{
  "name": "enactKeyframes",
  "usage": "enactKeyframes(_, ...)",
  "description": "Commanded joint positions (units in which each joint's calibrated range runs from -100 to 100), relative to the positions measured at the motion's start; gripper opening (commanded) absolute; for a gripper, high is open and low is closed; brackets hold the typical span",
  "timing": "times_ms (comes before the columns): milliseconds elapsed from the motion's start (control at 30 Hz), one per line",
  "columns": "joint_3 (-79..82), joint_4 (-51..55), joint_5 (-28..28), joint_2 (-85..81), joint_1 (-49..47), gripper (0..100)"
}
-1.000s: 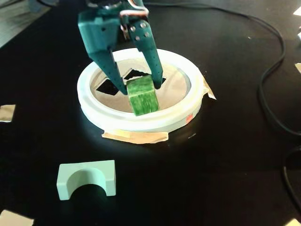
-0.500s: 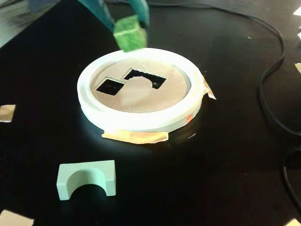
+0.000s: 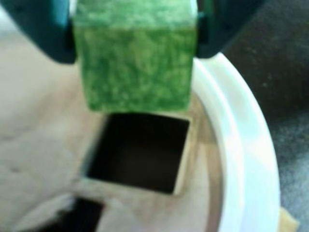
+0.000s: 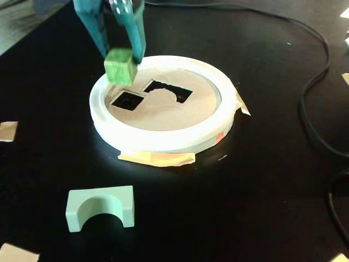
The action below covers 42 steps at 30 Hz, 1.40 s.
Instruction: Pick up the square block and drop it in corresponding square shaped hole
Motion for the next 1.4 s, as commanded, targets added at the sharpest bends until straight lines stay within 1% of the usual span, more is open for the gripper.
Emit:
enactKeyframes(0, -0.7, 0.4, -0.3, 4.1, -0.7, 34)
enactKeyframes(300, -0.3, -5.8, 0.1, 5.3, 0.3, 34)
enactKeyframes(600, -0.3, -7.2, 0.1, 6.7, 0.8, 35)
enactKeyframes(667, -0.3, -7.1, 0.0, 7.5, 0.8, 39)
enactKeyframes(700, -0.3, -6.7, -0.1, 7.9, 0.8, 44)
enactKeyframes(733, -0.3, -6.4, -0.2, 8.2, 0.8, 55)
enactKeyframes(800, -0.3, -6.3, -0.2, 8.1, 0.7, 68)
enactKeyframes(833, -0.3, -6.3, -0.2, 7.8, 0.4, 74)
enactKeyframes(900, -0.4, -6.3, -0.3, 7.2, -0.1, 82)
enactKeyframes(967, -0.7, -6.2, -0.3, 7.0, -0.6, 85)
enactKeyframes(1167, -1.3, -5.8, -0.5, 6.3, -3.5, 85)
enactKeyframes(1300, -0.5, -0.1, -3.3, 2.3, -6.0, 85)
enactKeyframes(1367, -1.3, 0.4, -3.7, -0.2, -7.3, 85)
